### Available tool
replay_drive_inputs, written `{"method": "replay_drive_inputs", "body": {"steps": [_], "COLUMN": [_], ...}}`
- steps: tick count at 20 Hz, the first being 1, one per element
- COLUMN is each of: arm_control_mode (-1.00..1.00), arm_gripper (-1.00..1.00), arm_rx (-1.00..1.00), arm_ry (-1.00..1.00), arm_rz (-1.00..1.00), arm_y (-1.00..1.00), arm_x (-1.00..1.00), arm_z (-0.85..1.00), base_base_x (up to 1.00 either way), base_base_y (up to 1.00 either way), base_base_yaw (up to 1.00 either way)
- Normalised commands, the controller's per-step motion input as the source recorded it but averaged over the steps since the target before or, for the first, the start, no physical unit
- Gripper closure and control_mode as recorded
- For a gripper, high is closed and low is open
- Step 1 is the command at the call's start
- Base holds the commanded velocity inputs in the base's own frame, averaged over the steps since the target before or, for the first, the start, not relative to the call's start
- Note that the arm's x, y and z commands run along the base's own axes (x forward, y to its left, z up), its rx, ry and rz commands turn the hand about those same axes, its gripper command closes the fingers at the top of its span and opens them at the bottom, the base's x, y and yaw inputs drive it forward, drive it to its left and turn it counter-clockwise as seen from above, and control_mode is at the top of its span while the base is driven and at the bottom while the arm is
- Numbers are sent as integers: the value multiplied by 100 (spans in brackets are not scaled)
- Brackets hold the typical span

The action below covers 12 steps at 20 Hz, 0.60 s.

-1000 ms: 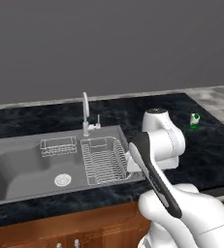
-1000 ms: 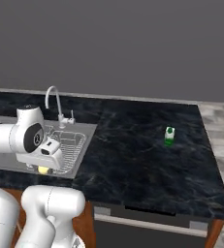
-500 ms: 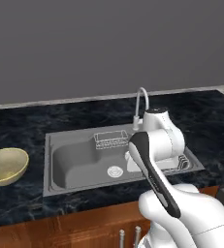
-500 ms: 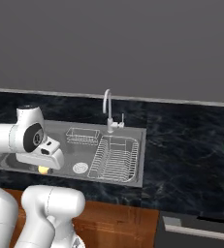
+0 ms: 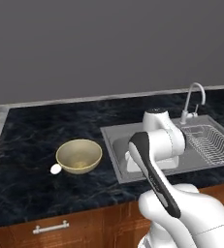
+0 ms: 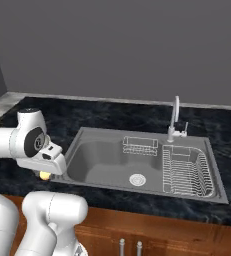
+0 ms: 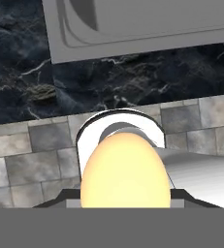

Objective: Gather the eggs and milk located in the vicinity of the sink area and place them right next to the bowl.

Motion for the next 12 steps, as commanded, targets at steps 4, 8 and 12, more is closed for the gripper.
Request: {"method": "replay_drive_inputs", "body": {"steps": [4, 8, 12], "arm_control_mode": [100, 100, 100], "arm_gripper": [100, 100, 100], "arm_rx": [0, 0, 0], "arm_ry": [0, 0, 0], "arm_rz": [0, 0, 0], "arm_y": [0, 0, 0], "arm_x": [0, 0, 0], "arm_z": [0, 0, 0], "base_base_x": [8, 42, 23], "base_base_y": [89, 57, 55], "base_base_yaw": [-1, -7, -3]}}
